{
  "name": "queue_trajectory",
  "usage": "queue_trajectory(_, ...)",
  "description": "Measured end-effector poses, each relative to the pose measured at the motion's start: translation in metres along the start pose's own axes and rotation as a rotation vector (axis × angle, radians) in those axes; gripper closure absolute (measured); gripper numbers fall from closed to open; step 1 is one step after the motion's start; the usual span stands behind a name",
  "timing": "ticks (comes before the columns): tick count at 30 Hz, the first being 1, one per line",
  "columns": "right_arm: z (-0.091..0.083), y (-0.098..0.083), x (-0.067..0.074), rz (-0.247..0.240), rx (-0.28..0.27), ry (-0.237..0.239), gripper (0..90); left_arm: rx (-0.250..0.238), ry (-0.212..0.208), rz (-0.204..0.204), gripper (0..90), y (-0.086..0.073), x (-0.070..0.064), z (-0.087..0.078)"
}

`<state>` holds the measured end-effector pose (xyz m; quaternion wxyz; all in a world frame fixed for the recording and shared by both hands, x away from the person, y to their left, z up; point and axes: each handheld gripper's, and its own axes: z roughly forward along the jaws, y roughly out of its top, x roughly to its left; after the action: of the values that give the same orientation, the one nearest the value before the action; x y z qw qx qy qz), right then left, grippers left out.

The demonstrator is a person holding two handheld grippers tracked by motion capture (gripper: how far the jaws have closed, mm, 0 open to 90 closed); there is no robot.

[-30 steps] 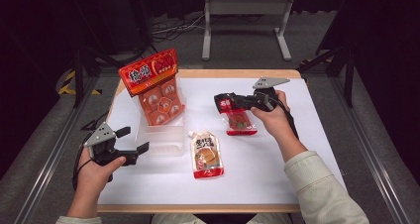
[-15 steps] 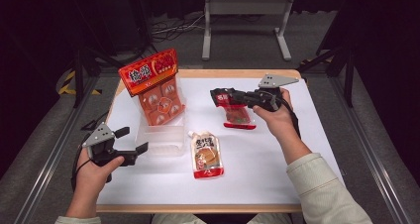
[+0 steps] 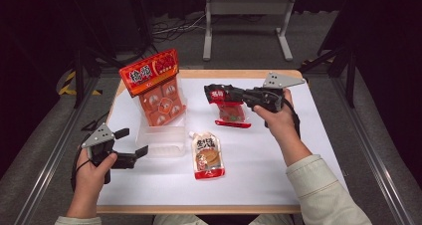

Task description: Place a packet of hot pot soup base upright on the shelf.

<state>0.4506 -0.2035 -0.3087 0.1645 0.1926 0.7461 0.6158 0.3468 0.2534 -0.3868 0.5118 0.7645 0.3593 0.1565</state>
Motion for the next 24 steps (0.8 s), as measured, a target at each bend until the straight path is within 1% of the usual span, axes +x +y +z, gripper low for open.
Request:
queue_trajectory(1,0.0,0.0,0.0,0.0,0.0,0.0,89.9,0.0,0.0,0.0,3.4,0.0,0.0,0.0)
queue_trajectory(3,0.001,0.002,0.002,-0.009,-0.012,0.009,89.9,0.001,-0.009,0.012,3.3,0.0,0.0,-0.001)
queue_trajectory(12,0.009,0.009,0.01,-0.034,-0.033,0.034,89.9,-0.005,-0.011,0.008,2.9,-0.001,0.0,-0.004)
queue_trajectory(22,0.021,0.016,0.017,-0.047,-0.038,0.058,89.9,-0.01,-0.008,0.003,2.9,-0.002,0.0,-0.006)
queue_trajectory(24,0.023,0.017,0.018,-0.047,-0.041,0.06,89.9,-0.008,-0.01,0.009,2.9,-0.001,0.001,-0.005)
